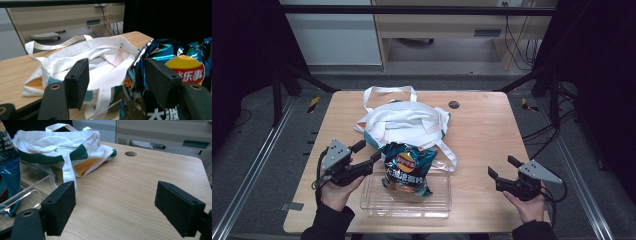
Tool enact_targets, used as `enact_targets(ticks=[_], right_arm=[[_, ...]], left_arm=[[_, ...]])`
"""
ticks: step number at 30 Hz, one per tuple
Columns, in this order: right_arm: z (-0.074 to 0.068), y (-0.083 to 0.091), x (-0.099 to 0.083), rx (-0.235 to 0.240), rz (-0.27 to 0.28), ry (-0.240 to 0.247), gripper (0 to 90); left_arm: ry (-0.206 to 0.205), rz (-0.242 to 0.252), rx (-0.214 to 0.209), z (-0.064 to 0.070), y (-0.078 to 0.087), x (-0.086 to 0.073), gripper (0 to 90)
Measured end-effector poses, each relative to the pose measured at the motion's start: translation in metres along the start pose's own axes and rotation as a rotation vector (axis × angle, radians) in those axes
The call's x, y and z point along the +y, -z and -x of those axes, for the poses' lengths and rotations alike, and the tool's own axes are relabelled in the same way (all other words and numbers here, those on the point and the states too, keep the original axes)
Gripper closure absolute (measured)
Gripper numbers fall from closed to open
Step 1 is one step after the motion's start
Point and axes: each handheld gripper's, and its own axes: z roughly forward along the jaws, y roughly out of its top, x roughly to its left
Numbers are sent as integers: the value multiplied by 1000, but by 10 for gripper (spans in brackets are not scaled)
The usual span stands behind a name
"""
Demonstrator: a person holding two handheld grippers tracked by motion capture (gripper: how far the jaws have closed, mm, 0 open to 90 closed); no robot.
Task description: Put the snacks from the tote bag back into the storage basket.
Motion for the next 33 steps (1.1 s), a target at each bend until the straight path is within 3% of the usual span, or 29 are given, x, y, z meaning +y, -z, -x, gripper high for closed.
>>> enact_targets(ticks=[8,19,22,33], right_arm=[[0,1,0,0,1,-2,172],[5,3,-2,-4,3,-13,176],[7,4,-2,-10,3,-18,176],[8,2,-4,-10,-16,-7,175]], left_arm=[[2,-21,41,-14,10,-13,340],[6,-62,99,-37,19,-42,317],[-15,-95,114,-41,21,-50,303],[31,-135,143,-60,18,-69,291]])
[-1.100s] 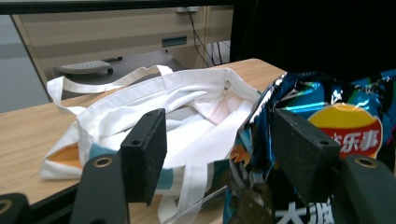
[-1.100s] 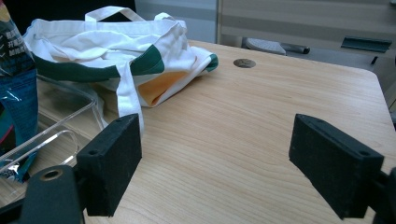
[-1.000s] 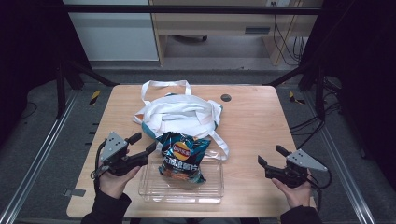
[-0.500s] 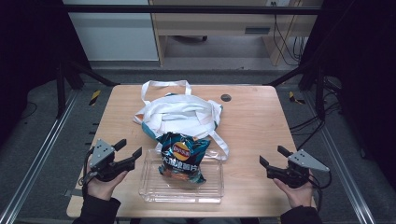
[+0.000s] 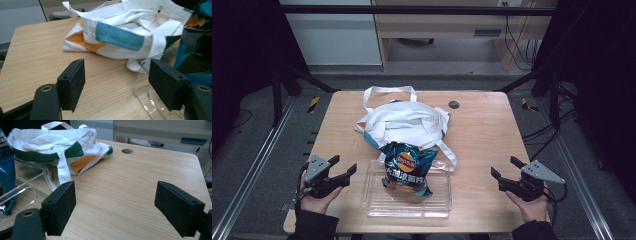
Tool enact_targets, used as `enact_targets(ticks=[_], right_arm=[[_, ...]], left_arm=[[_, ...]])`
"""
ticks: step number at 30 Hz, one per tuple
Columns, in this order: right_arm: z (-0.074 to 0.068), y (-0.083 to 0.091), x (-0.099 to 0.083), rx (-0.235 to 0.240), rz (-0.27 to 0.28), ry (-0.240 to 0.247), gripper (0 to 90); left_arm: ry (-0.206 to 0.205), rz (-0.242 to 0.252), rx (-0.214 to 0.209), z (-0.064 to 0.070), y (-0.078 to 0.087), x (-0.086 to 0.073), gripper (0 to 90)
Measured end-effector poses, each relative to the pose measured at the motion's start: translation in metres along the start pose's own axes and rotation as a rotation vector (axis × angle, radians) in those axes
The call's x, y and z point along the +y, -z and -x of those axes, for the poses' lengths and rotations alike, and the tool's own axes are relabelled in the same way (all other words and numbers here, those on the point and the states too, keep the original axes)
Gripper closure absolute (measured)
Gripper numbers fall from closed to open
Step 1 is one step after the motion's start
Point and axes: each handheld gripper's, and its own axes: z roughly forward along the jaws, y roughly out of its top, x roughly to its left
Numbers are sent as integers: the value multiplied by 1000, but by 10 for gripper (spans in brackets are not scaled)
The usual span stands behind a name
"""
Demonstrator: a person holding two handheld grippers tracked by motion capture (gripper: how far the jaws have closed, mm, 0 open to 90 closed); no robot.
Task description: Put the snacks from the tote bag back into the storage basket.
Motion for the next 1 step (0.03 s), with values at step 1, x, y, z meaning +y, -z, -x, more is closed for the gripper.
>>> enact_targets(ticks=[1], right_arm=[[0,-1,0,1,-1,1,175]], left_arm=[[2,-7,7,-2,-1,-1,290]])
